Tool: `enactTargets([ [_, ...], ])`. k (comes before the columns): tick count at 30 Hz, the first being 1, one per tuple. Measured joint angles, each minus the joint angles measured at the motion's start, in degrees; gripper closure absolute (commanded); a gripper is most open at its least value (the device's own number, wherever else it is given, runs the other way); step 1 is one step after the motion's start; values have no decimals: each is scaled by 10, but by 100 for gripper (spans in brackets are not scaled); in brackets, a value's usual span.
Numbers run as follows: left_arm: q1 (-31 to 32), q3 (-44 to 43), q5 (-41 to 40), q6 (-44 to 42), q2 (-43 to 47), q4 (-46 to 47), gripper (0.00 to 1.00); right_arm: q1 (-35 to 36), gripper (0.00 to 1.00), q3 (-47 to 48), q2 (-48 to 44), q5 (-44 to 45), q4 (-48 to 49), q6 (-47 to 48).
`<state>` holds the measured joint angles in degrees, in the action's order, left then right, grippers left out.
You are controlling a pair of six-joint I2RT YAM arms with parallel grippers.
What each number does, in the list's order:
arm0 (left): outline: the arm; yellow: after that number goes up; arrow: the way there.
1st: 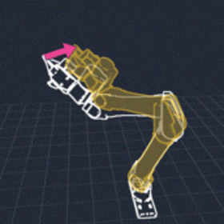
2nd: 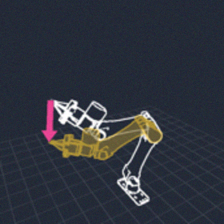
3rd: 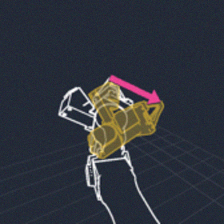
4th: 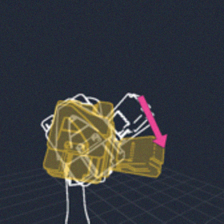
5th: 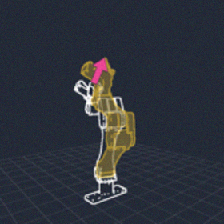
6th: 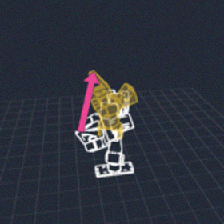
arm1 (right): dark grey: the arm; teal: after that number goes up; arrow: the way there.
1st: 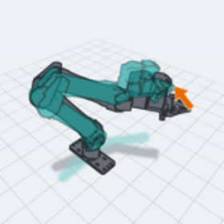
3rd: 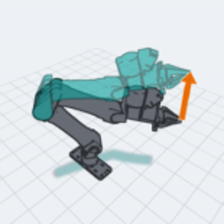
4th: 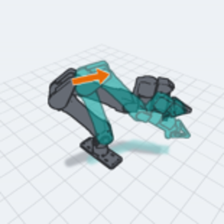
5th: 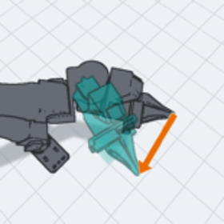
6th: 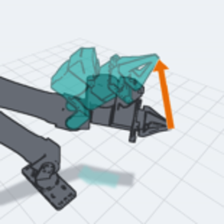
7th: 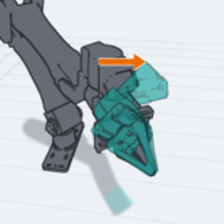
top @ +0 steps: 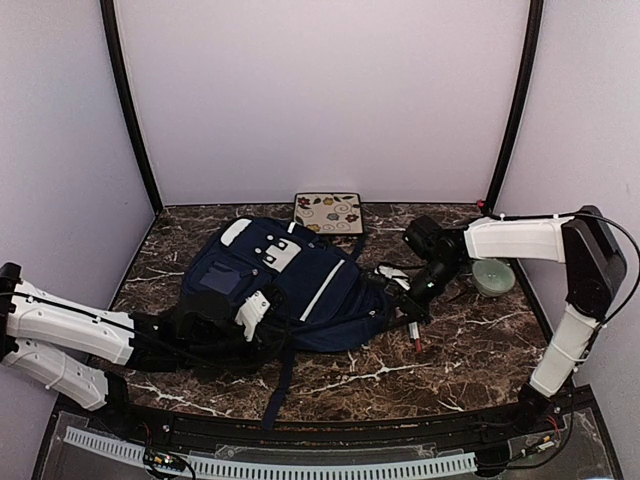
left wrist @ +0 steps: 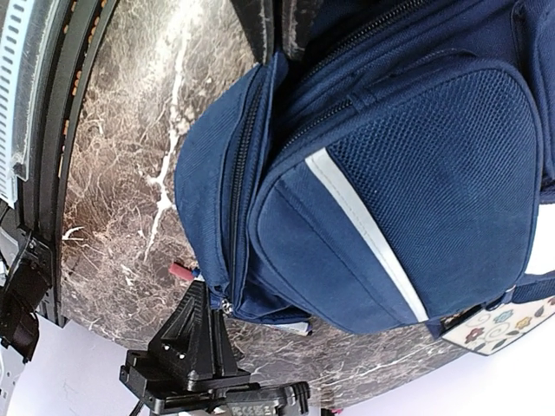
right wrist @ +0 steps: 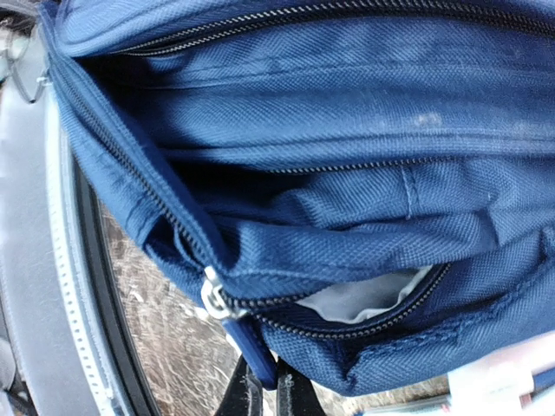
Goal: Pack the student bag
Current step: Zip the student bag into the largest pocket of the bag, then hold the student bag at the center of the board.
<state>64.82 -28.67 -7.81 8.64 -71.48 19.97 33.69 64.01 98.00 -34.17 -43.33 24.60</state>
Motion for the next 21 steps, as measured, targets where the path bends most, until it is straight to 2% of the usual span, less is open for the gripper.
enactTargets([
  [2,0,4,-3,6,19,-23,100,0,100,19,14,-25,-17,18],
  [5,0,7,-9,13,42,-51,75,-2,100,41,23,-49,-37,41],
  [9,2,7,-36,20,86,-90,56,-20,100,45,22,-36,-67,50],
  [13,12,-2,-36,-12,102,-71,49,-30,100,48,22,-38,-82,52],
  [16,17,-34,-14,-38,50,-30,47,-19,100,52,21,-49,-95,55],
  [21,24,-161,16,-76,-135,36,46,-8,100,57,21,-81,-116,61],
])
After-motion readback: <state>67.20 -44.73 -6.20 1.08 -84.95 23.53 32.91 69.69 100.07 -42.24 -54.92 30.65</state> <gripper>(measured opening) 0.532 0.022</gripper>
